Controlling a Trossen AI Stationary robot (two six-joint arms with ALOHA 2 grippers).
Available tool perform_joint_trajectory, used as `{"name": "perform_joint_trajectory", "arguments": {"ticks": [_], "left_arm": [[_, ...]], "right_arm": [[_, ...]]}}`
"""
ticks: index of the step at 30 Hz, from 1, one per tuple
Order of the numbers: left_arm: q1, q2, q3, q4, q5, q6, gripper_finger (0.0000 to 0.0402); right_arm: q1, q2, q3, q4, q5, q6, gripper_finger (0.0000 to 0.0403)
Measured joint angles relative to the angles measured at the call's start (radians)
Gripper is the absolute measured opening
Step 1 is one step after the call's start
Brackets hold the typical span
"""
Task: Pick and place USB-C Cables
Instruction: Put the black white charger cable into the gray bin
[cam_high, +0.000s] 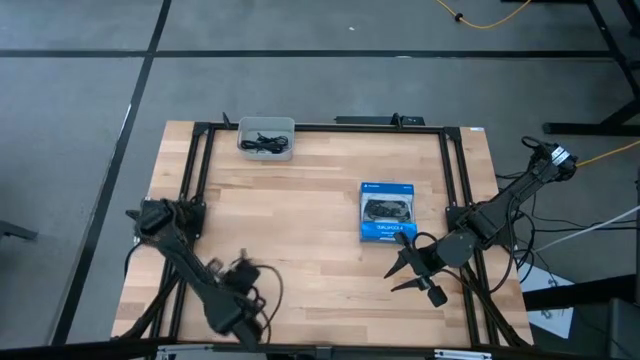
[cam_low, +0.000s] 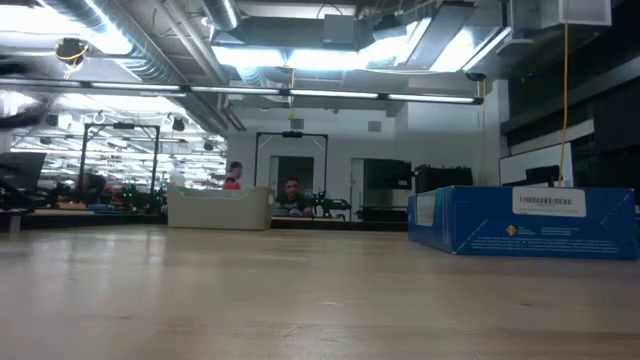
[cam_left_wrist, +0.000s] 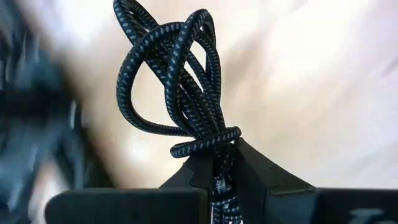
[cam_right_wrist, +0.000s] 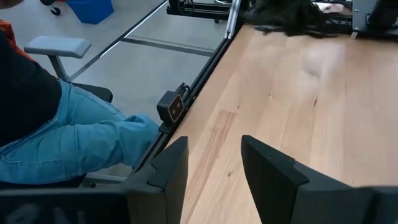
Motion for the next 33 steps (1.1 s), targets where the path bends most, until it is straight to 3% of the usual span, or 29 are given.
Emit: {"name": "perform_joint_trajectory", "arguments": {"ticks": [5, 11, 24, 33], "left_arm": [[0.087, -0.096, -0.019, -0.009, -0.231, 0.149, 0.0031], [0.243, -0.225, -0.063, -0.009, -0.387, 0.417, 0.0029], [0.671, -0.515, -0.273, -0.010, -0.468, 0.803, 0.0028], [0.921, -0.536, -0.296, 0.073, -0.478, 0.961, 0.0028]], "right_arm": [[0.000, 0.000, 0.000, 0.000, 0.000, 0.001, 0.0153], [0.000, 0.000, 0.000, -0.013, 0.000, 0.010, 0.0153], [0.000, 0.000, 0.000, -0.051, 0.000, 0.076, 0.0153], [0.000, 0.003, 0.000, -0.046, 0.051, 0.075, 0.0153]]}}
